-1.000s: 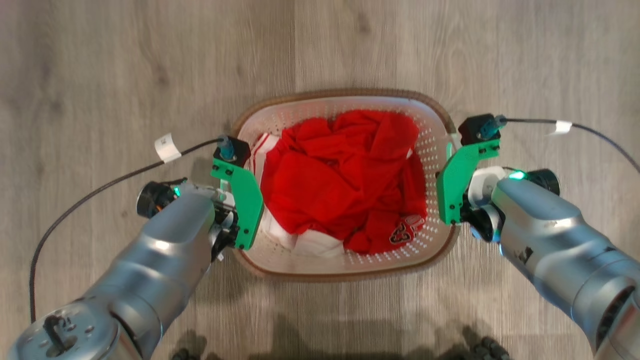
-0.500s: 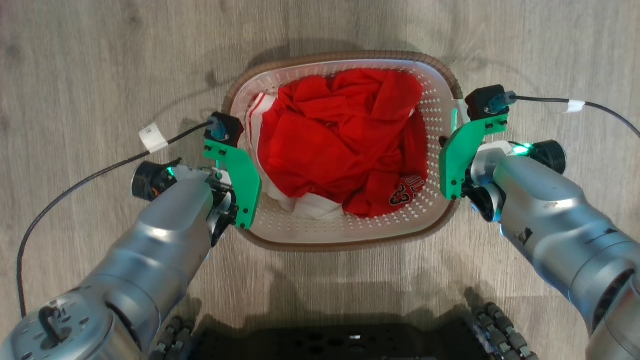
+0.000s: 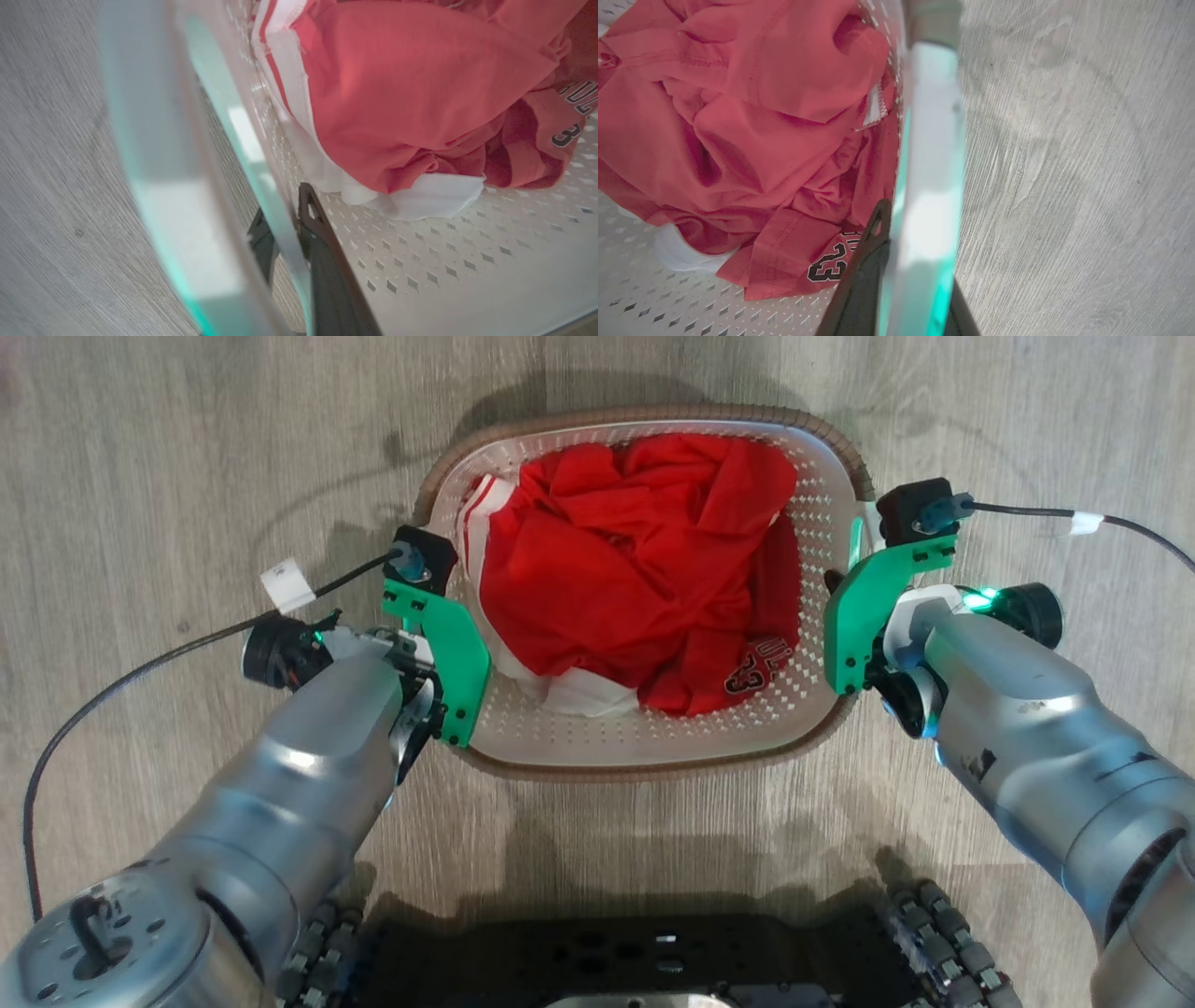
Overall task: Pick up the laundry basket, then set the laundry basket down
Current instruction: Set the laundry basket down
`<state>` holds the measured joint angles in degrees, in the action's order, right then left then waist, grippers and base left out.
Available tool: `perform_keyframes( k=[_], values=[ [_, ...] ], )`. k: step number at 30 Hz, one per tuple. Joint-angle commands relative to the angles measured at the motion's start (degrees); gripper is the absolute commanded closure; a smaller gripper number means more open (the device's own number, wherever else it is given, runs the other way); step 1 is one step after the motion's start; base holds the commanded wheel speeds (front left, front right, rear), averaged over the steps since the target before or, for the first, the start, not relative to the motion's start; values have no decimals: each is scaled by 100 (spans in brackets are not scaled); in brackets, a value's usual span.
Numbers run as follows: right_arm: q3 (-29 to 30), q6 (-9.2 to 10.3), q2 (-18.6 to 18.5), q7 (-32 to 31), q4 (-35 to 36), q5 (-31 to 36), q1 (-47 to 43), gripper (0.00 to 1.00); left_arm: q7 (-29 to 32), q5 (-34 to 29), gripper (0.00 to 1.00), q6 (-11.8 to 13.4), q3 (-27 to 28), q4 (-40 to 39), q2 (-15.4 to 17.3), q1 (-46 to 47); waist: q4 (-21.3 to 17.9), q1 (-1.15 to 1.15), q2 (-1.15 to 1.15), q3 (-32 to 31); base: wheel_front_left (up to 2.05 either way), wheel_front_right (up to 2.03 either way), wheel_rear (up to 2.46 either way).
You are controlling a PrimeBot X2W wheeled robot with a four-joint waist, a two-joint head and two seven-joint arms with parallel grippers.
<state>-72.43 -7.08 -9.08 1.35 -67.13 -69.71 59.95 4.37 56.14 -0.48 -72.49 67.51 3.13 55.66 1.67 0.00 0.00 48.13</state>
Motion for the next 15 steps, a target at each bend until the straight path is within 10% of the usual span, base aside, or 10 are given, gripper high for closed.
perform_keyframes(
  k=[1, 15],
  values=[
    [-71, -41, 148, 61, 47, 54, -158, 100, -152, -194, 100, -17, -53, -133, -25, 107, 5, 0, 0, 49, 0, 0, 0],
    [-78, -41, 155, 213, -23, 79, -113, 100, -284, -180, 100, 86, -71, -104, -25, 211, 48, 0, 0, 230, 0, 0, 0]
  ],
)
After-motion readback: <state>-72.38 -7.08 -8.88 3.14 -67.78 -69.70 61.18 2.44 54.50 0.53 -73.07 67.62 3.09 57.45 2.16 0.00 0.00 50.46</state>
